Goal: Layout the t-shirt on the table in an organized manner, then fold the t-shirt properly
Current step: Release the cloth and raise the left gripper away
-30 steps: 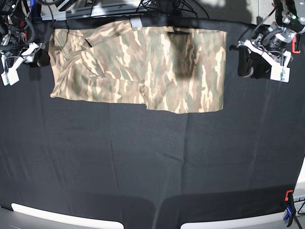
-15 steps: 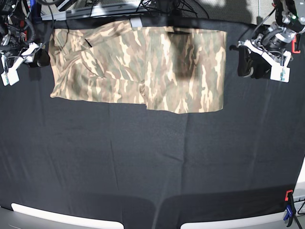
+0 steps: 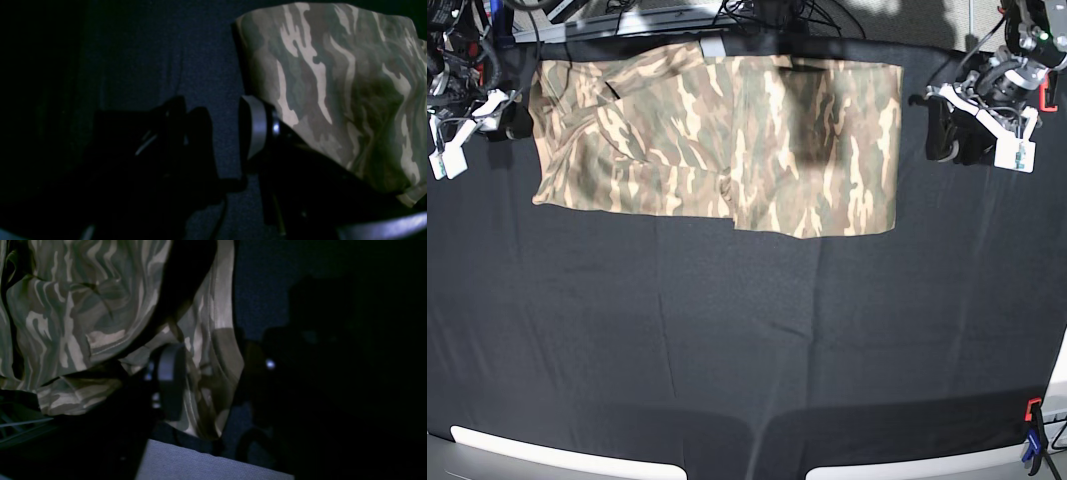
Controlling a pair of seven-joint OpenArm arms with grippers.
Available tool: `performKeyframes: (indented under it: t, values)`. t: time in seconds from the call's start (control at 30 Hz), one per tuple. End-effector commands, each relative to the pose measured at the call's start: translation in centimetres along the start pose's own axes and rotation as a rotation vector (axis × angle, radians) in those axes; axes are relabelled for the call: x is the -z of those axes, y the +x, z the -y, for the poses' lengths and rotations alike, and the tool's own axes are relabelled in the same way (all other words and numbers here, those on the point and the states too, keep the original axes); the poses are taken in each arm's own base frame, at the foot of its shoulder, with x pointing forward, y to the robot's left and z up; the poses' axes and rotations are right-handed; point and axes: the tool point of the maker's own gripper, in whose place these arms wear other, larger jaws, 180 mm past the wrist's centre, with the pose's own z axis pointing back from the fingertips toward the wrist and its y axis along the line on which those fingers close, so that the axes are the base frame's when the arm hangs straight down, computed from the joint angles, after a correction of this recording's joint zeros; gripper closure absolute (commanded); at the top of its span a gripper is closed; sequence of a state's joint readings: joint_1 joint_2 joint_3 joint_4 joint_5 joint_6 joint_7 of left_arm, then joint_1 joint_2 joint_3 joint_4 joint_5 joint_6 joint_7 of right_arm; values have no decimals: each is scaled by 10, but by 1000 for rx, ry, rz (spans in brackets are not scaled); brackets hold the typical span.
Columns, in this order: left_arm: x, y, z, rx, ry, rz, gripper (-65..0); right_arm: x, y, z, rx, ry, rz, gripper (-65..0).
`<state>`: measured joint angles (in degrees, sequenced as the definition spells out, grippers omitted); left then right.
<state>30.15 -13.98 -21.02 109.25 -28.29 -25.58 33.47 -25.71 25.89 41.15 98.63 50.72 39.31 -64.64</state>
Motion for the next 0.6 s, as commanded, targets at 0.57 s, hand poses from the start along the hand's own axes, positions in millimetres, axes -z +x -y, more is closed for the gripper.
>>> performKeyframes:
  t: [0.57]
  values:
    - [-3,11,1,11,-7,39,-245,7,-11,7,181,107,60,-357]
